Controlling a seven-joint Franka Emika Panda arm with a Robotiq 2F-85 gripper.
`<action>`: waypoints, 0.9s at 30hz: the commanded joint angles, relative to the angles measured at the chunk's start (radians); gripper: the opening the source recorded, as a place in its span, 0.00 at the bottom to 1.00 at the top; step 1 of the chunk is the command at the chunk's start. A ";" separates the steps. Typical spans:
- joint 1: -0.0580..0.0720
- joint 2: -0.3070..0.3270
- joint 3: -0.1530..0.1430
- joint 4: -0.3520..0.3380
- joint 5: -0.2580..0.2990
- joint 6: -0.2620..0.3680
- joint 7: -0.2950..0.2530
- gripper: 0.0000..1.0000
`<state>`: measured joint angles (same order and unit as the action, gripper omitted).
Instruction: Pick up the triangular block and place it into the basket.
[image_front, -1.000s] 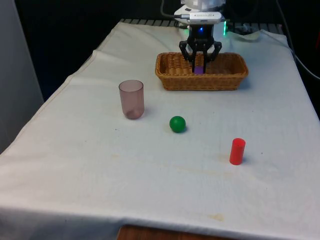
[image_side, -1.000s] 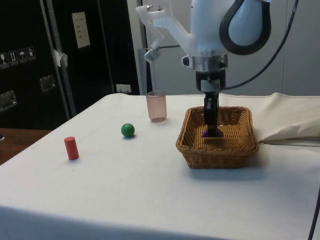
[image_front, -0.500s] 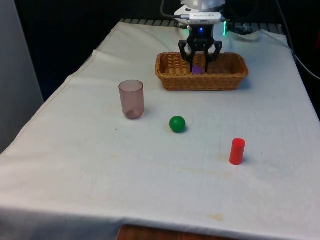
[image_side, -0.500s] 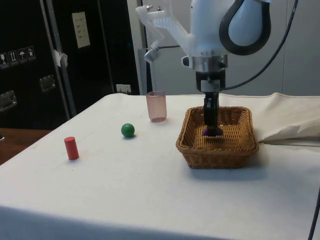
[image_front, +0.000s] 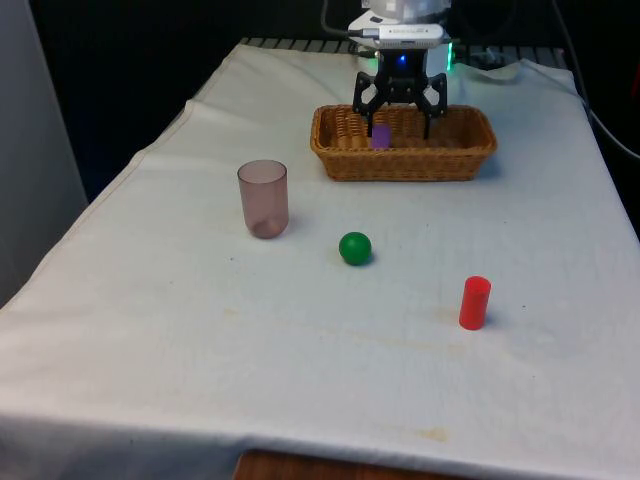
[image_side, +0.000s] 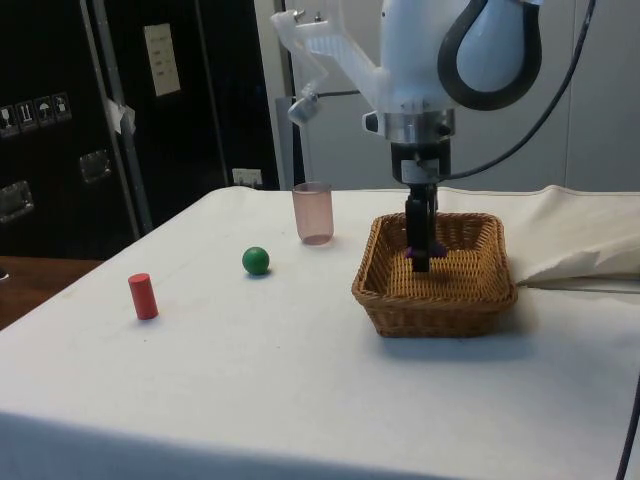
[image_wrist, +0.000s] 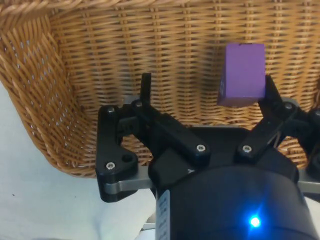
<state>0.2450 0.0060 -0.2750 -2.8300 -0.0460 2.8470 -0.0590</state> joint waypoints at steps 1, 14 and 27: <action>0.001 -0.007 0.001 -0.001 0.004 -0.004 -0.002 1.00; 0.000 -0.026 -0.003 -0.021 -0.001 0.005 -0.020 1.00; 0.001 -0.053 -0.007 0.069 0.008 -0.083 -0.027 1.00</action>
<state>0.2450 -0.0400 -0.2820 -2.7690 -0.0460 2.7810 -0.0790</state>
